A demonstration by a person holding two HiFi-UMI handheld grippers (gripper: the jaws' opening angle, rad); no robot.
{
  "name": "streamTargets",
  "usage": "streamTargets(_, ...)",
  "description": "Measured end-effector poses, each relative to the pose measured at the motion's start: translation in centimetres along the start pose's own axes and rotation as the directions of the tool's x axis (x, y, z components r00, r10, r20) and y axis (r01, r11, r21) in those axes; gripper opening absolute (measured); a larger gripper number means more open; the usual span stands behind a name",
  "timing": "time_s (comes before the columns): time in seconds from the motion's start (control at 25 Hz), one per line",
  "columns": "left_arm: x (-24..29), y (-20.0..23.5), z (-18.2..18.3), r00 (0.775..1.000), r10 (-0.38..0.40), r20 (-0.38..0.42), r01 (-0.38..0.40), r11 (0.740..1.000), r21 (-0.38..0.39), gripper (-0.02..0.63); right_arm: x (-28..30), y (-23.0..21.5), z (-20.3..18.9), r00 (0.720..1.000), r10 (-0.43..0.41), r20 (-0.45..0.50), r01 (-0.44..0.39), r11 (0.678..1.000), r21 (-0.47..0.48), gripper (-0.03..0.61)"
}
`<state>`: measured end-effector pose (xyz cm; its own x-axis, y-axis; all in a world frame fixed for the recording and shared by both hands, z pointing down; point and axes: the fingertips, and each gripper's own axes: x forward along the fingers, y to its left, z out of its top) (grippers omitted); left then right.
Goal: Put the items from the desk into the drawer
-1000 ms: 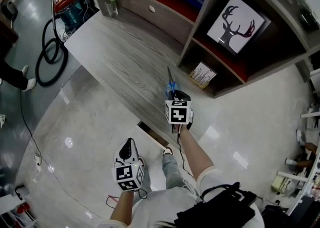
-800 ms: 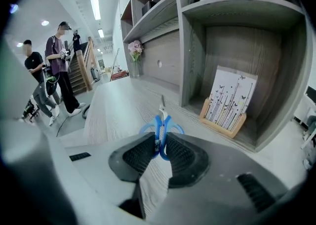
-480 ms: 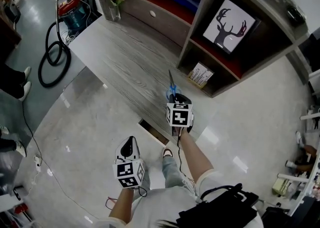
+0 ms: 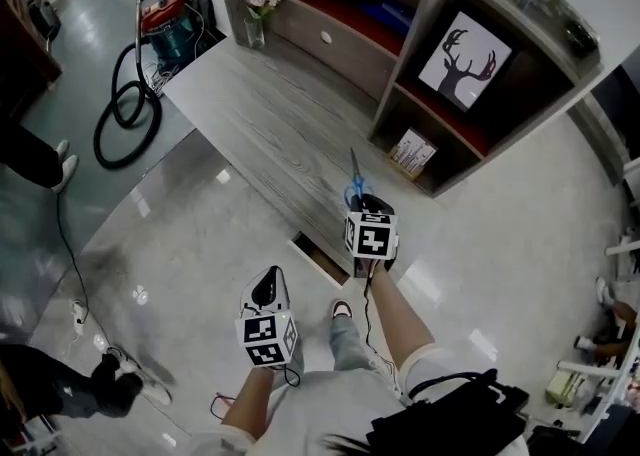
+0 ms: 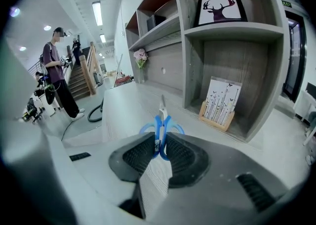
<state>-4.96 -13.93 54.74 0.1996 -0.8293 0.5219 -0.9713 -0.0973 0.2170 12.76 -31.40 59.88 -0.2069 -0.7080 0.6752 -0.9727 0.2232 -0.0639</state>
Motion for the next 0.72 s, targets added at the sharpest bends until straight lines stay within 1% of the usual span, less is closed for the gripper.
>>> streamTargets(0.44,-1.2,-0.7,0.5,0.999,-0.031,0.031,0.031,0.999,0.007,-0.003,-3.4,1.3,-1.5,1.000,0.008,0.006,-0.008,1.000,-0.005,0.067)
streamTargets(0.72,-2.0,-0.7,0.8,0.998,-0.053,0.044,0.053,0.998,0.019,-0.003,-5.7,2.5,-3.1,1.000,0.017,-0.004,-0.017,1.000,-0.008,0.067)
